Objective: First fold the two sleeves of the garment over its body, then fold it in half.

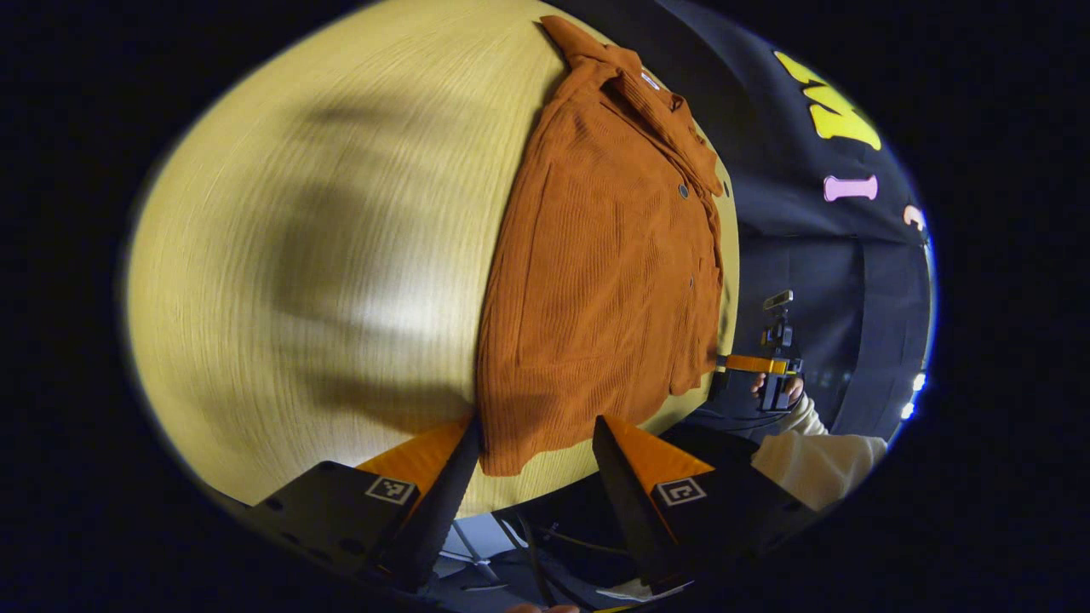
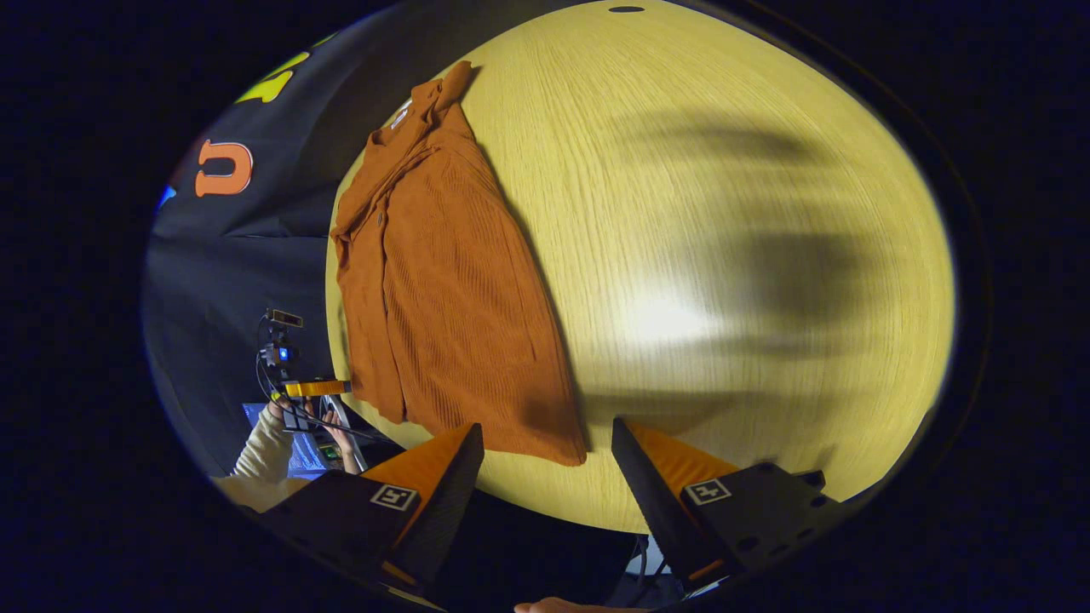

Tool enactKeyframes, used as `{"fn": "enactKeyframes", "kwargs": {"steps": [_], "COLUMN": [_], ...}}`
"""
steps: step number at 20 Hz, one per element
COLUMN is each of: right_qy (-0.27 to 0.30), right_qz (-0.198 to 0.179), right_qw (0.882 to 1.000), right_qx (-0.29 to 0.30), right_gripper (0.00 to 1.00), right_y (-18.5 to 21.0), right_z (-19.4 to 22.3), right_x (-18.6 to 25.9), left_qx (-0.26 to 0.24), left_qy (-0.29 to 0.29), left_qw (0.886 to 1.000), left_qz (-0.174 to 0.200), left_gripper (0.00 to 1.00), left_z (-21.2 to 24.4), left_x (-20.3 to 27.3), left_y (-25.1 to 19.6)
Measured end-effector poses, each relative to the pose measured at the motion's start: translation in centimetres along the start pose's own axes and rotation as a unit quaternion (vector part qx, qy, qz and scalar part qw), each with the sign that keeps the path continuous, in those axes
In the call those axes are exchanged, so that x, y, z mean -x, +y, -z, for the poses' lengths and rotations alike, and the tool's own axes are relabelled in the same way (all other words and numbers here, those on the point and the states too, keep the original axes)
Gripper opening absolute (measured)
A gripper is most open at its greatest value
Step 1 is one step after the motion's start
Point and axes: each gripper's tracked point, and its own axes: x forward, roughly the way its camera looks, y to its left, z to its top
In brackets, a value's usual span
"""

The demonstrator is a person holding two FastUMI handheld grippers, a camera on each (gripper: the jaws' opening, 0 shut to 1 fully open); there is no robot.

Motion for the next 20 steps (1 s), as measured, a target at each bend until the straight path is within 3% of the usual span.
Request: {"fn": "enactKeyframes", "kwargs": {"steps": [5,8,9,10,14,17,18,20], "right_qy": [0.012,0.020,0.026,0.034,0.056,0.059,0.059,0.057], "right_qz": [-0.011,-0.012,-0.014,-0.013,-0.015,0.006,0.002,-0.007], "right_qw": [1.000,1.000,1.000,0.999,0.998,0.998,0.998,0.998], "right_qx": [-0.024,-0.014,-0.005,0.004,0.021,0.019,0.008,-0.011], "right_gripper": [0.91,0.86,0.78,0.77,0.68,0.31,0.18,0.18], "right_y": [-0.2,0.4,0.9,1.1,2.1,1.4,1.5,1.6], "right_z": [-0.1,-0.2,-0.1,0.1,0.5,0.0,-0.3,-0.3], "right_x": [0.2,-0.4,-0.8,-1.1,-2.2,-3.2,-2.9,-3.1], "left_qx": [0.031,0.007,-0.004,-0.008,0.011,-0.018,-0.020,-0.009], "left_qy": [-0.010,-0.002,0.002,0.006,0.009,0.005,0.002,0.003], "left_qw": [0.999,0.999,0.998,0.998,0.997,0.995,0.994,0.992], "left_qz": [-0.011,-0.047,-0.058,-0.065,-0.077,-0.093,-0.104,-0.126], "left_gripper": [0.82,0.81,0.81,0.70,0.65,0.55,0.44,0.35], "left_z": [-0.7,-0.1,0.2,0.4,0.3,0.9,0.9,0.7], "left_x": [1.0,0.9,0.8,0.7,0.6,0.8,0.8,1.1], "left_y": [1.0,1.4,1.4,1.5,1.2,1.7,2.1,2.5]}}
